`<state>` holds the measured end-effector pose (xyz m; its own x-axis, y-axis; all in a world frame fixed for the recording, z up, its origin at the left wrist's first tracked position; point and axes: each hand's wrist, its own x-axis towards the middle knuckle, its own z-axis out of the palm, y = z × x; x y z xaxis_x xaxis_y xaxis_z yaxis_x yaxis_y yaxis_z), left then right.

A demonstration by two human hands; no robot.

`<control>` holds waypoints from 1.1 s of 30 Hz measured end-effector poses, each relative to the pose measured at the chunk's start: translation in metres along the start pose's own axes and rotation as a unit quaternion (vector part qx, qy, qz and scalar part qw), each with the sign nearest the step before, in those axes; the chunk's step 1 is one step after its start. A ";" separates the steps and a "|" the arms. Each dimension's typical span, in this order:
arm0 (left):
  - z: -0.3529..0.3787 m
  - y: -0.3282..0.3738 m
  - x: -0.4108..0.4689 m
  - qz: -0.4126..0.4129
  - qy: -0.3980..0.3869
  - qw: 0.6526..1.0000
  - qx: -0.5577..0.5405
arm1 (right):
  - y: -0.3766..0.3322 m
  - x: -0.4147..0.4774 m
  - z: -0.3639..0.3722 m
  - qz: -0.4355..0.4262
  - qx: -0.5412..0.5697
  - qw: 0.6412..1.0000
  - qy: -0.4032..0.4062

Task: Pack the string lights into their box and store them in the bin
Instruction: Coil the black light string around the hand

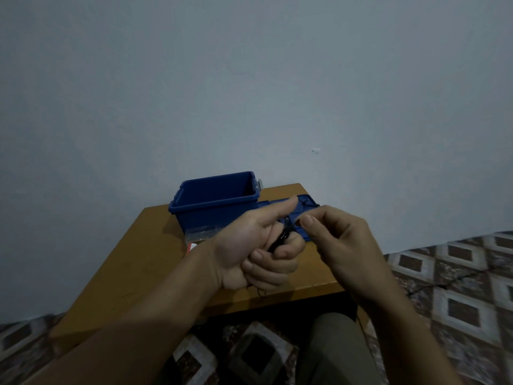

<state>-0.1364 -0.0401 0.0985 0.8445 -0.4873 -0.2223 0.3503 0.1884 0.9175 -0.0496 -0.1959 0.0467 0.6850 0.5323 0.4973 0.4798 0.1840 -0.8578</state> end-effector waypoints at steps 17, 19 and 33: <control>0.006 0.005 0.007 0.267 0.094 0.955 -0.083 | -0.004 -0.005 0.012 0.075 -0.127 0.979 -0.144; 0.006 0.006 0.008 0.278 0.145 0.946 -0.080 | -0.007 -0.006 0.012 0.080 -0.119 0.977 -0.156; 0.008 0.007 0.006 0.276 0.292 0.913 -0.072 | -0.010 -0.005 0.008 0.062 -0.095 0.985 -0.131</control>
<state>-0.1321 -0.0488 0.1059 0.9656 0.2458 0.0845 -0.1803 0.3991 0.8990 -0.0628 -0.1936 0.0515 0.5920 0.7407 0.3175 0.5122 -0.0416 -0.8578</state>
